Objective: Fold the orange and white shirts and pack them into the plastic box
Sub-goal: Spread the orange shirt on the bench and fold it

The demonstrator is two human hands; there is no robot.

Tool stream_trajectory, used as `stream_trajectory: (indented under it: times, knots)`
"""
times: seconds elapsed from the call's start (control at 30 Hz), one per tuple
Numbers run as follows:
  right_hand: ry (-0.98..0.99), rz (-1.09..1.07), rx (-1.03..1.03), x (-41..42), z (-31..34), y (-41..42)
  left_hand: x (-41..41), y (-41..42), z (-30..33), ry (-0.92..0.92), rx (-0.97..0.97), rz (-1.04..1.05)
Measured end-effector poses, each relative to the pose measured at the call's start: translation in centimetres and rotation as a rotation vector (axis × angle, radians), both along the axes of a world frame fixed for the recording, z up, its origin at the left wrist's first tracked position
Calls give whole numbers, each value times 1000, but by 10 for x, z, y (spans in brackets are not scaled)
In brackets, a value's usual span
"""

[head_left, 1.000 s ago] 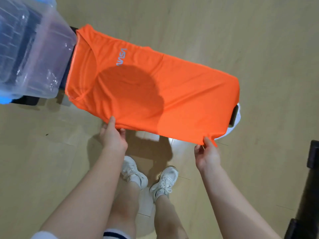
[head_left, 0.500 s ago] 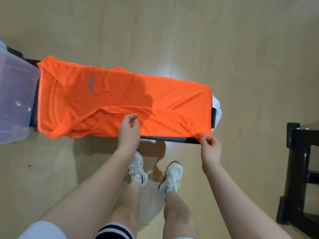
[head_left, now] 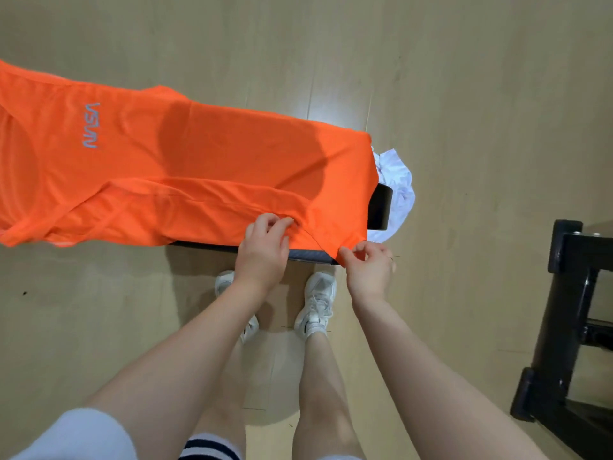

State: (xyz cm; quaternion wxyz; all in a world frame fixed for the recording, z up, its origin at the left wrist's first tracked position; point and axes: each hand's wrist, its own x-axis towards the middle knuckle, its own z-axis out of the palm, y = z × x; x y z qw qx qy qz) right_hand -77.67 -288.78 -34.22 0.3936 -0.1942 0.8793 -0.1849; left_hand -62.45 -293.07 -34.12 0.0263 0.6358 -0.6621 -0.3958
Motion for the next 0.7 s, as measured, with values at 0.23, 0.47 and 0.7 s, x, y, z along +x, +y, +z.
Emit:
stream_trajectory:
  times: [0.23, 0.47, 0.7]
  knots:
    - [-27, 89, -154, -40, 36, -12, 2, -9, 9, -275, -22, 35]
    - [-211, 183, -349, -55, 41, -40, 14, -29, 14, -340, 22, 69]
    - [-286, 47, -426, -59, 48, -45, 31, -41, 27, -230, -99, -41]
